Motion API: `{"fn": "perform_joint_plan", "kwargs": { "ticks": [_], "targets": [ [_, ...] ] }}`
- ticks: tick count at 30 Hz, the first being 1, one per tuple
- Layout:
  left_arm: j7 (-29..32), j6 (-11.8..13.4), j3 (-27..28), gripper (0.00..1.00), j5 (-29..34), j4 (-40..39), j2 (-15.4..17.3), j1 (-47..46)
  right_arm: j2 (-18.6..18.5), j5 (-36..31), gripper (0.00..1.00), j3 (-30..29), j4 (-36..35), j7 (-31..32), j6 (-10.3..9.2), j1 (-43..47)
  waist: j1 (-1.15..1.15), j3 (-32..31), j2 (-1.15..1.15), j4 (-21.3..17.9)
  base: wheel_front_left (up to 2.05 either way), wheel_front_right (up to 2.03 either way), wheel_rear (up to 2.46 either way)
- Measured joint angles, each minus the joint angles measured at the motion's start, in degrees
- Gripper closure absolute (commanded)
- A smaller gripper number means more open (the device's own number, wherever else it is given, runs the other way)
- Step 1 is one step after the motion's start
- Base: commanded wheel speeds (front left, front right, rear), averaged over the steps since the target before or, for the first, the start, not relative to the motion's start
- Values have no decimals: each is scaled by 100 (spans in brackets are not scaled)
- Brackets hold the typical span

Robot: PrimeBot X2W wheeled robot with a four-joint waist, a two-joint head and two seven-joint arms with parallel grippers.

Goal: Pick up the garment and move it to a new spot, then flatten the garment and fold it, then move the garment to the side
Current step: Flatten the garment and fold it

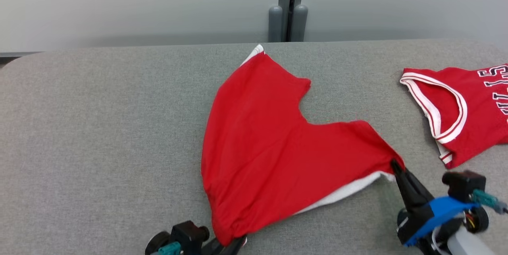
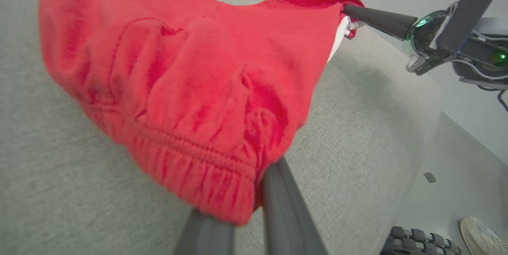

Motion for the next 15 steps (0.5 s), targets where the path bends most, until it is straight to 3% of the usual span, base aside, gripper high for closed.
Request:
{"fn": "perform_joint_plan", "kwargs": {
  "ticks": [8,15],
  "targets": [
    [52,198,-129,100,23,-708,387,548,-104,34,100,-703,-1372,330,0,1873,0,-318,0,81,0,0,0],
    [179,345,-193,100,36,-1169,503,660,312,-387,100,-1662,-2512,890,0,2666,1,-340,1,84,0,0,0]
  ]
}}
